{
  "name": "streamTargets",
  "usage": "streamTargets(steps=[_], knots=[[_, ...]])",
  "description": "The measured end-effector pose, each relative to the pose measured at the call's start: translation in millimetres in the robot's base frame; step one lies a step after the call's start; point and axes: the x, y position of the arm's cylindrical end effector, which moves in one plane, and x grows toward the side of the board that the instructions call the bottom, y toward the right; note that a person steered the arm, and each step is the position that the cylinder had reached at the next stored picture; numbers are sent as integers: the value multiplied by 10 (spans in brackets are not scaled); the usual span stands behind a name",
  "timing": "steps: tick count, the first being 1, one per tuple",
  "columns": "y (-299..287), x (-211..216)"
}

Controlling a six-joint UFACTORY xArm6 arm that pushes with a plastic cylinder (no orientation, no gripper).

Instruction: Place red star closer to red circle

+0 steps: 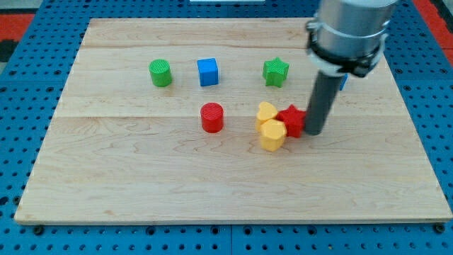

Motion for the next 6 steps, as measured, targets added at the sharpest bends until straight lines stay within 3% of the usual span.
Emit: streamTargets(steps=[1, 3, 5, 6], knots=[[-637, 108], [-93, -82], [-1337, -248], [-1505, -237]])
